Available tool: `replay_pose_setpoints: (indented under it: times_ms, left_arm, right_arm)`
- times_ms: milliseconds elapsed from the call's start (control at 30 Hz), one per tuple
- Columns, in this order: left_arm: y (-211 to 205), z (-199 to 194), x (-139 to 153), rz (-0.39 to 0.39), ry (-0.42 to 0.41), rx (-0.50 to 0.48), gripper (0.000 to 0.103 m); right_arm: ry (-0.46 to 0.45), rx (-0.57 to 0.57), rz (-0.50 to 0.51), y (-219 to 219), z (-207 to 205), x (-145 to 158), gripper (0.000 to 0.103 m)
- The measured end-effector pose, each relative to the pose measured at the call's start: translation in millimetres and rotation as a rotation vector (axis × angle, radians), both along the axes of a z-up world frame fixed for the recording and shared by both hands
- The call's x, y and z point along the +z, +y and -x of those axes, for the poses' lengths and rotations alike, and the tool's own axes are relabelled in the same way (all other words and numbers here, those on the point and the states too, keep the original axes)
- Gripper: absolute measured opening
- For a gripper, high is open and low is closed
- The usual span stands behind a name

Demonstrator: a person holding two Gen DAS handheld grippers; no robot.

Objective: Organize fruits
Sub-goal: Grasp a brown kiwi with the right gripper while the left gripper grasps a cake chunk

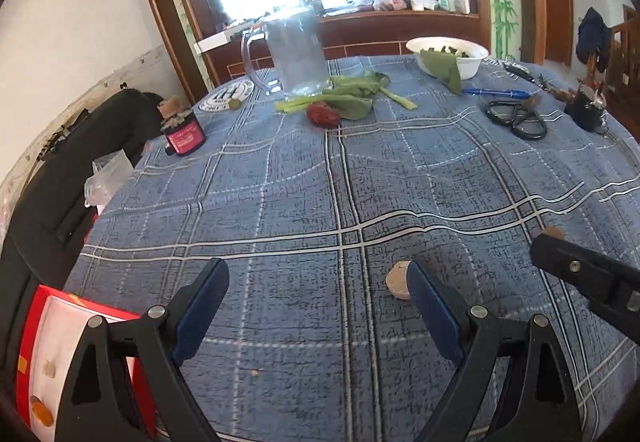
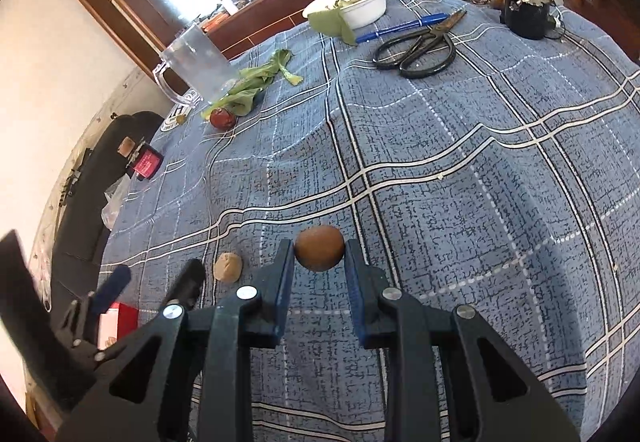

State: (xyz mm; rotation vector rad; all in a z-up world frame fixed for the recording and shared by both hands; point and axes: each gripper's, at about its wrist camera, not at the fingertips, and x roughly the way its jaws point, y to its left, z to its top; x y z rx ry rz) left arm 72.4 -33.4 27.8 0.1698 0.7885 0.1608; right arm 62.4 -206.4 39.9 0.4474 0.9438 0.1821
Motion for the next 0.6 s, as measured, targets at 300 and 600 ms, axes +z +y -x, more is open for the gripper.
replay_pose_setpoints:
  times_ms: [300, 600]
  left_arm:
    - [-16, -4, -14, 0.017, 0.028, -0.063, 0.089]
    - [-2, -19, -24, 0.18, 0.106, -0.09, 0.071]
  right_arm:
    - [0.006, -0.015, -0.023, -4, -2, -1, 0.028]
    - [0.035, -0.018, -0.001, -1, -7, -8, 0.028]
